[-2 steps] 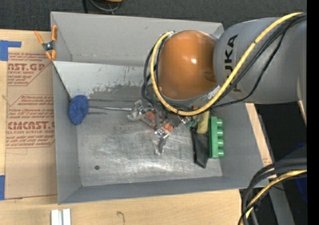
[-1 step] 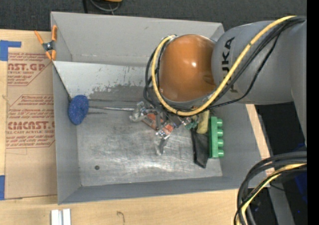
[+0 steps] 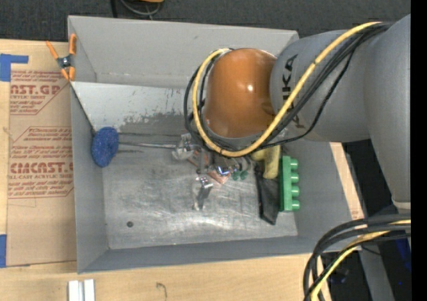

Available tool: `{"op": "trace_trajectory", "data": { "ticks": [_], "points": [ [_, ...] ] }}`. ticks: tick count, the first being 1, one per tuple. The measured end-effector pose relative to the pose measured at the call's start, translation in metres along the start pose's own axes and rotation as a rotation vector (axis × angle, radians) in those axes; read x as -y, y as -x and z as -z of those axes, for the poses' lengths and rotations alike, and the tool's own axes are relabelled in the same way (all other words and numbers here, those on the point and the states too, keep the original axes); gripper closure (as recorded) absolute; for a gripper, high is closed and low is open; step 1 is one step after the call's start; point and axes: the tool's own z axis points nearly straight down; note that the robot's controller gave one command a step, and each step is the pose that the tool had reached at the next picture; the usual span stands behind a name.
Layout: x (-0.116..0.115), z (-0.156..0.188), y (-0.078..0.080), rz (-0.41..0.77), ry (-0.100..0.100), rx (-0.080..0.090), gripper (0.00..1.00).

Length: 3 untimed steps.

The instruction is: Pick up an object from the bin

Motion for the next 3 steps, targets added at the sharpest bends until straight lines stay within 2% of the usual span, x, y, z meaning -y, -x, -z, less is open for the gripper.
{"op": "trace_trajectory", "data": {
  "ticks": [1, 2, 3],
  "points": [
    [0.013, -0.050, 0.027, -0.004, -0.001, 0.009, 0.00],
    [0.022, -0.030, 0.024, 0.039, 0.001, -0.012, 0.00],
    [0.012, 0.022, 0.039, 0.018, -0.001, 0.002, 0.00]
  ]
}}
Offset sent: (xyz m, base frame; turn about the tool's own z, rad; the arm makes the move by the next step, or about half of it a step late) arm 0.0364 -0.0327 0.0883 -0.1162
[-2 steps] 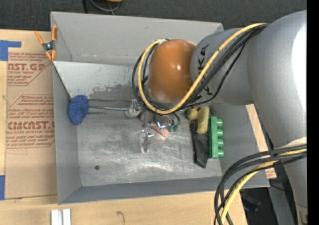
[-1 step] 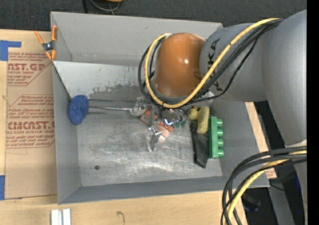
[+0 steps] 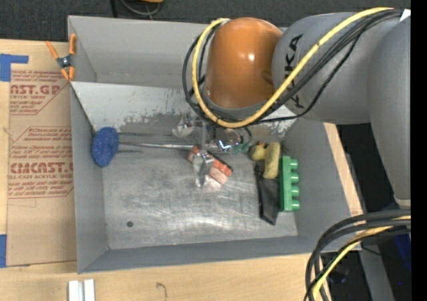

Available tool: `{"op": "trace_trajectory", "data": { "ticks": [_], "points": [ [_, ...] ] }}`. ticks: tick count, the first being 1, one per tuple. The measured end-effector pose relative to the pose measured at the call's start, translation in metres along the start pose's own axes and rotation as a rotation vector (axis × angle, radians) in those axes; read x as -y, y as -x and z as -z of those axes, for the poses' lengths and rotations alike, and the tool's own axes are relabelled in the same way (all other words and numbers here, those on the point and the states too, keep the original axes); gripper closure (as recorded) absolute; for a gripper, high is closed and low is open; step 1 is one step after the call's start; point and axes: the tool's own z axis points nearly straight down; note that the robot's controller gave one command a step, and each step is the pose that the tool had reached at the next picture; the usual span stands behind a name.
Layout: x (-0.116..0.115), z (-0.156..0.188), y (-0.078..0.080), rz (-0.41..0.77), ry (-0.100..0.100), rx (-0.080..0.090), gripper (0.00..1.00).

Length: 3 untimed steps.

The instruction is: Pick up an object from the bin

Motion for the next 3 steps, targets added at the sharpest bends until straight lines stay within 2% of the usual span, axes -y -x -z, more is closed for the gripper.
{"op": "trace_trajectory", "data": {
  "ticks": [1, 2, 3],
  "points": [
    [0.032, -0.041, -0.019, -0.132, 0.000, 0.001, 0.00],
    [0.066, -0.029, -0.024, -0.168, 0.000, -0.005, 0.00],
    [0.083, 0.014, -0.036, -0.091, -0.001, -0.003, 0.00]
  ]
}}
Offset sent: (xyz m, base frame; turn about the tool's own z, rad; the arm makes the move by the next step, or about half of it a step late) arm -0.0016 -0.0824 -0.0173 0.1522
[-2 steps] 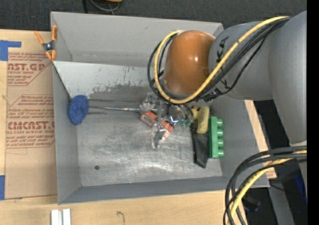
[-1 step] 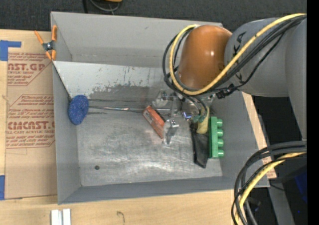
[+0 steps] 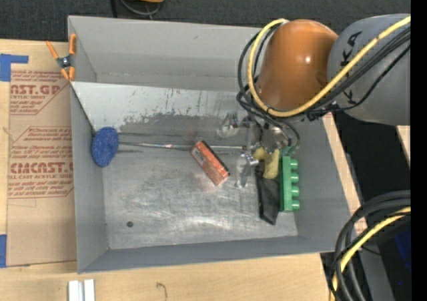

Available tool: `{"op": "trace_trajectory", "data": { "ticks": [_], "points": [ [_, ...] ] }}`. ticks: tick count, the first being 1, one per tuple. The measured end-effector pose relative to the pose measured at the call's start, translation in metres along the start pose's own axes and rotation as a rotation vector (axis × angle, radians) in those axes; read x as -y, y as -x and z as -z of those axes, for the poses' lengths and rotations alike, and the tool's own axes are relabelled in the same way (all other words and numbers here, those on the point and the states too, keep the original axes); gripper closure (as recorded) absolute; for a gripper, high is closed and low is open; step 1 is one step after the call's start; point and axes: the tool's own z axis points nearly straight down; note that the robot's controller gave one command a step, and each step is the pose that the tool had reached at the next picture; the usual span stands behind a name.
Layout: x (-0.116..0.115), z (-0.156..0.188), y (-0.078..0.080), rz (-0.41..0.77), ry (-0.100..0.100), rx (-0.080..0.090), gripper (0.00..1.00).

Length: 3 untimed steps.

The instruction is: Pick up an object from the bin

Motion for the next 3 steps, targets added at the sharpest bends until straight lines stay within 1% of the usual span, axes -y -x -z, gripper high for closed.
{"op": "trace_trajectory", "data": {
  "ticks": [1, 2, 3],
  "points": [
    [0.002, -0.030, 0.004, -0.043, -0.002, 0.014, 0.00],
    [0.001, -0.071, 0.007, -0.094, 0.000, 0.010, 0.00],
    [0.012, -0.086, 0.007, -0.299, -0.005, 0.033, 0.00]
  ]
}}
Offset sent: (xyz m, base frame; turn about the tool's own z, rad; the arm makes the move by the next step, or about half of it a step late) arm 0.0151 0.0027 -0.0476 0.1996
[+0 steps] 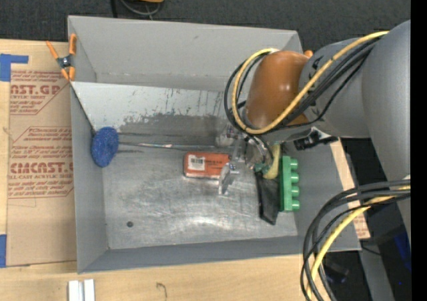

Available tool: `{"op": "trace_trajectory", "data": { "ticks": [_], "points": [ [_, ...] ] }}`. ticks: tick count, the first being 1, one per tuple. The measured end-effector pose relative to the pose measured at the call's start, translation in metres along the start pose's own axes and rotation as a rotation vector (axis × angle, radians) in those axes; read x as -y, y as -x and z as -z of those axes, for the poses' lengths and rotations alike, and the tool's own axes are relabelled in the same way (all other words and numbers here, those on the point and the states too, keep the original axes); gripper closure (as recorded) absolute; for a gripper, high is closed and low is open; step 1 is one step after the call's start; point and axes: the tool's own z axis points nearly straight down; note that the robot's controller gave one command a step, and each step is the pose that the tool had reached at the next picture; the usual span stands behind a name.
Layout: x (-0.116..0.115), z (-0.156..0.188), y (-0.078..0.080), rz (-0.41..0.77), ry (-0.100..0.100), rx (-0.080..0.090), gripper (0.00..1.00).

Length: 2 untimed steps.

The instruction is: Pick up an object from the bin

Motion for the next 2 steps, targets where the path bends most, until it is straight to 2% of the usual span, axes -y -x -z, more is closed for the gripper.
{"op": "trace_trajectory", "data": {
  "ticks": [1, 2],
  "points": [
    [0.001, -0.016, -0.011, -0.062, -0.001, -0.034, 0.00],
    [0.010, -0.029, -0.003, -0.210, -0.001, -0.024, 1.00]
  ]
}}
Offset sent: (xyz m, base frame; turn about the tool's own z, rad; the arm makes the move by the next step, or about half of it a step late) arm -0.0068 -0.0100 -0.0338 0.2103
